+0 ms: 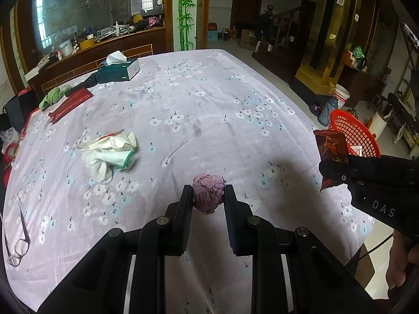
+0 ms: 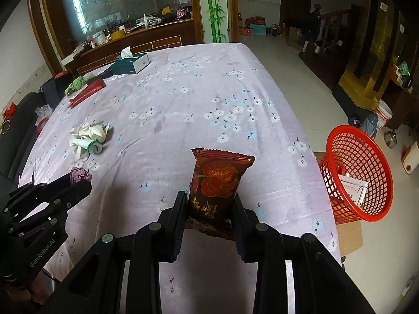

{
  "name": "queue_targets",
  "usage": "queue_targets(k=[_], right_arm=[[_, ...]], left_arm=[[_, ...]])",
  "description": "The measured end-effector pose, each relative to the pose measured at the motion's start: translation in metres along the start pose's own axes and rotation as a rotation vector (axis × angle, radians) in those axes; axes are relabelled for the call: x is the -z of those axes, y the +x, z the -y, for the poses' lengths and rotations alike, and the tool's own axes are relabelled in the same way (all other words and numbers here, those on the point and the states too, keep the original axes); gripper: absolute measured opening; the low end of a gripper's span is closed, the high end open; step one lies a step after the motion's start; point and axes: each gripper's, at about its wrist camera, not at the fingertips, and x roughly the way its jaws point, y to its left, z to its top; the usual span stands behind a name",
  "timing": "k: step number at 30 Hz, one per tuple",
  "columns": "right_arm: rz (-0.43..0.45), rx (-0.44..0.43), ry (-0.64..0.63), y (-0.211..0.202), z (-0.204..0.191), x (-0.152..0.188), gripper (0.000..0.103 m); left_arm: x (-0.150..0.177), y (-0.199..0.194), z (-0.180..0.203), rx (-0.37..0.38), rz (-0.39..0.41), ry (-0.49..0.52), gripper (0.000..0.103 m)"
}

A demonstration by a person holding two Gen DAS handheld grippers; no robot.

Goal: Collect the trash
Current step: 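Lift red snack packet with right gripper while left gripper holds pink tissue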

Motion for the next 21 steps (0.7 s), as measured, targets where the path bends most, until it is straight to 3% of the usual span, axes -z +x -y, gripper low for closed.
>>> queue_targets(k=[21], right_arm=[[0.030, 0.035, -0.073, -0.004, -0.011, -0.009, 0.034]], left_arm=[[-0.003, -0.005, -0.003, -0.024, 0.015, -0.027, 0.022]])
